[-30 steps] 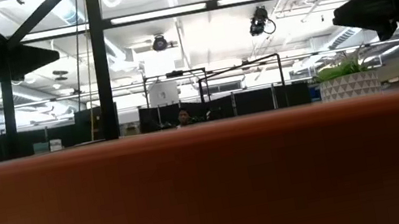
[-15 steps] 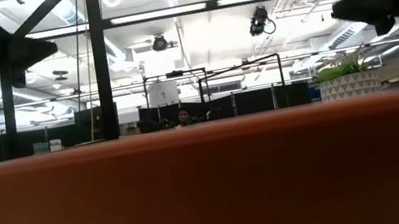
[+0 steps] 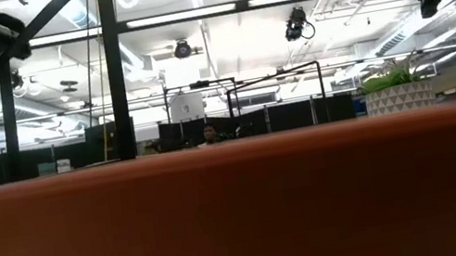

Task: Place and stack plates onto a shelf
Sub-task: Put the dark blue plate on the shelf

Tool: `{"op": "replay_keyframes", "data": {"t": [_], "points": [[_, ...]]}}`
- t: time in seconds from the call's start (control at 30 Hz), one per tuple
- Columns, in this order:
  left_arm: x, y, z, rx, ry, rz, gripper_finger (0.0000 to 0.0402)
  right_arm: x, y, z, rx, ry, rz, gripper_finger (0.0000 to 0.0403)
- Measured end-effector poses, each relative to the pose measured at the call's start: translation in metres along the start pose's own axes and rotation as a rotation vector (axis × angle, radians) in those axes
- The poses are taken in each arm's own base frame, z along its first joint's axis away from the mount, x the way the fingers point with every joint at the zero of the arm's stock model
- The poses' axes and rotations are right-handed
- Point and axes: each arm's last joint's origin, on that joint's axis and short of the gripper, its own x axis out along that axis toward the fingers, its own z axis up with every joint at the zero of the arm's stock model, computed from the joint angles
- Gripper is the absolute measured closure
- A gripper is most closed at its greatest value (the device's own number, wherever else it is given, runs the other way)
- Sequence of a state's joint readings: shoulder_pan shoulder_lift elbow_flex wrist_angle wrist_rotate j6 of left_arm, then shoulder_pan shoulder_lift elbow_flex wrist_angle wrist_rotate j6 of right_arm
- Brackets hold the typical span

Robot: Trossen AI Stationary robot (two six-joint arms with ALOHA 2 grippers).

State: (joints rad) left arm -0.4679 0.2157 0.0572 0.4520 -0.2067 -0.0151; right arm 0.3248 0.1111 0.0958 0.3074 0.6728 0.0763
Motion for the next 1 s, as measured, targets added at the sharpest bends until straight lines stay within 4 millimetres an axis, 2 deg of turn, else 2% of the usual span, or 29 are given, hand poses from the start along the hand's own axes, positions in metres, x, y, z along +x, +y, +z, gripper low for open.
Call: {"op": "replay_keyframes", "data": {"t": [0.23, 0.47, 0.73, 0.9, 1.0], "points": [[-0.001, 0.000, 0.014, 0.045, -0.147, 0.006, 0.0382, 0.023, 0.010, 0.009, -0.157, 0.154, -0.069, 0.0302], [-0.001, 0.000, 0.015, 0.015, -0.154, 0.004, 0.0382, 0.050, 0.028, -0.009, -0.190, 0.497, 0.050, 0.0302], [-0.001, 0.000, 0.011, 0.024, -0.111, 0.003, 0.0382, 0.079, 0.071, -0.028, -0.305, 0.906, 0.143, 0.0302], [-0.001, 0.000, 0.011, 0.027, -0.108, 0.003, 0.0382, 0.087, 0.102, -0.040, -0.364, 1.103, 0.247, 0.0302], [-0.001, 0.000, 0.010, 0.031, -0.104, 0.003, 0.0382, 0.090, 0.119, -0.049, -0.394, 1.160, 0.285, 0.0302]]}}
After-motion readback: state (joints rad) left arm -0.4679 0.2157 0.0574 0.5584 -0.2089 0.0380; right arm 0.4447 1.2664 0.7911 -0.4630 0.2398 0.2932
